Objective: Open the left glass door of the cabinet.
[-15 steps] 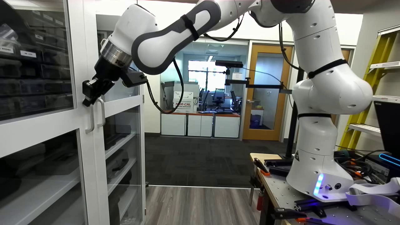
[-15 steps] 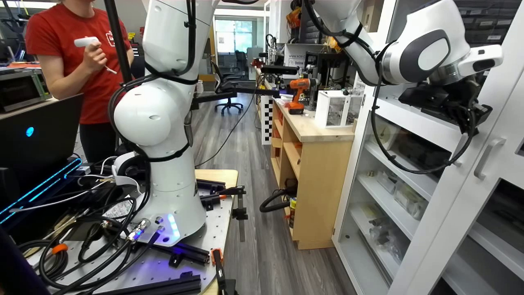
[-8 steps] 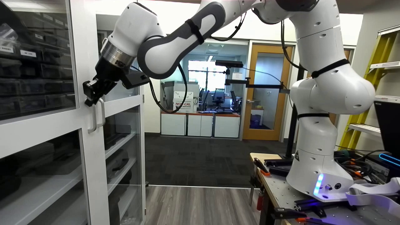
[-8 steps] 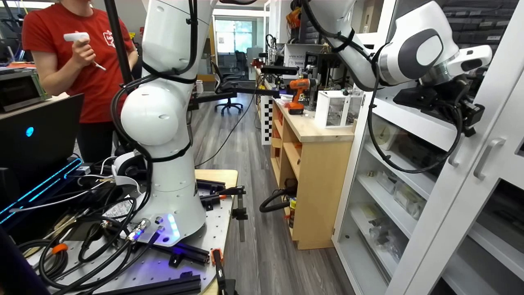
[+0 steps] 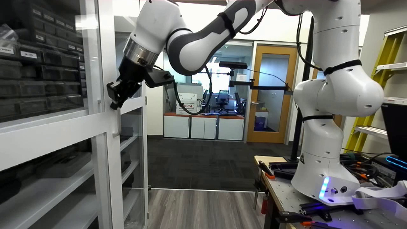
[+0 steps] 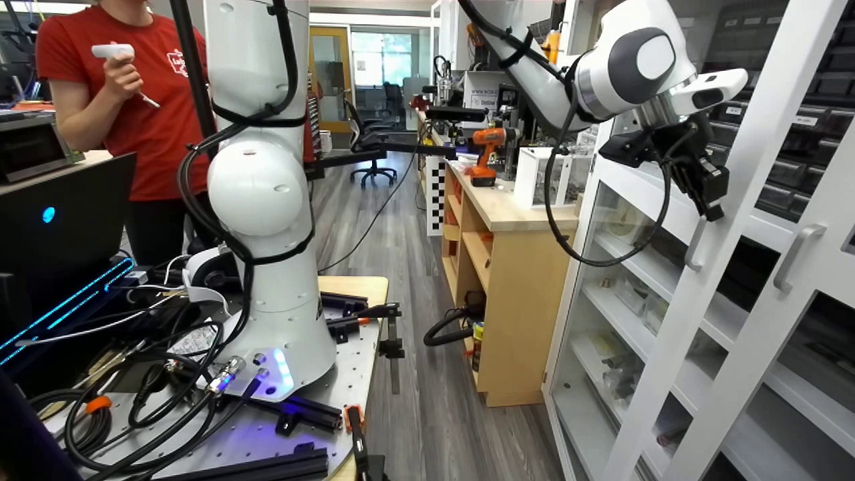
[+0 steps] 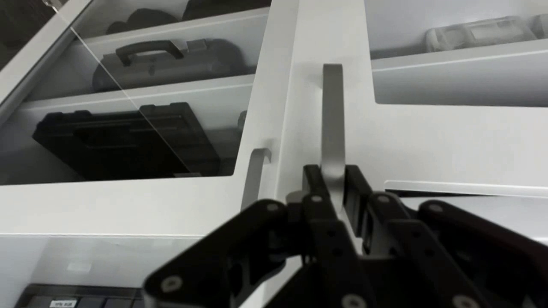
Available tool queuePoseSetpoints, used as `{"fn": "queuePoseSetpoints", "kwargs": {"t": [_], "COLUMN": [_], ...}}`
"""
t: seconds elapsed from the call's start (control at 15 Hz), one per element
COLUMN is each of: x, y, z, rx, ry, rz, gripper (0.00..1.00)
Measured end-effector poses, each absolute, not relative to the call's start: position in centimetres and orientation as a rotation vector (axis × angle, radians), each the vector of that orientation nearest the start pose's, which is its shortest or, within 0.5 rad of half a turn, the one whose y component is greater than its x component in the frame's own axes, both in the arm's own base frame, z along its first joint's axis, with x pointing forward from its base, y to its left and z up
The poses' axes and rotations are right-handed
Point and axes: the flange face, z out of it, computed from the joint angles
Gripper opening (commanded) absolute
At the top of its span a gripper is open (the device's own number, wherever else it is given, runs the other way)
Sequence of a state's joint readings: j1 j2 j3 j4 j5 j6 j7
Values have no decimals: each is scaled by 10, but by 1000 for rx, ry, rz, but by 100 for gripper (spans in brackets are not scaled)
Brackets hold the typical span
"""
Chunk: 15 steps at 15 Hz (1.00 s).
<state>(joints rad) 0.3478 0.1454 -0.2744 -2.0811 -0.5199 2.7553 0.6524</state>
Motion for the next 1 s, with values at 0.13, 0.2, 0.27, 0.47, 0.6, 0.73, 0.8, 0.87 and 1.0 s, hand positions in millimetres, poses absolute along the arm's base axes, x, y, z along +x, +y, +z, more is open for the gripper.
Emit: {"fn": "queuePoseSetpoints", "kwargs": {"t": [0.13, 0.2, 0.27, 0.47, 0.6, 0.73, 0.8, 0.87, 1.0], "x": [588, 581, 574, 555, 544, 533, 528, 524, 517], "y": [75, 78, 81, 90, 97, 103, 105, 107, 110], "z": [417, 417, 418, 421, 422, 422, 423, 423, 423], "rx": [-3145, -3151, -3157, -3183, -3200, -3211, -3212, -3213, -3211], "ry": [263, 289, 311, 376, 417, 450, 467, 482, 503], "rz": [-946, -932, -918, -865, -830, -807, -801, -796, -793], "gripper": [5, 5, 5, 5, 5, 5, 5, 5, 5]}}
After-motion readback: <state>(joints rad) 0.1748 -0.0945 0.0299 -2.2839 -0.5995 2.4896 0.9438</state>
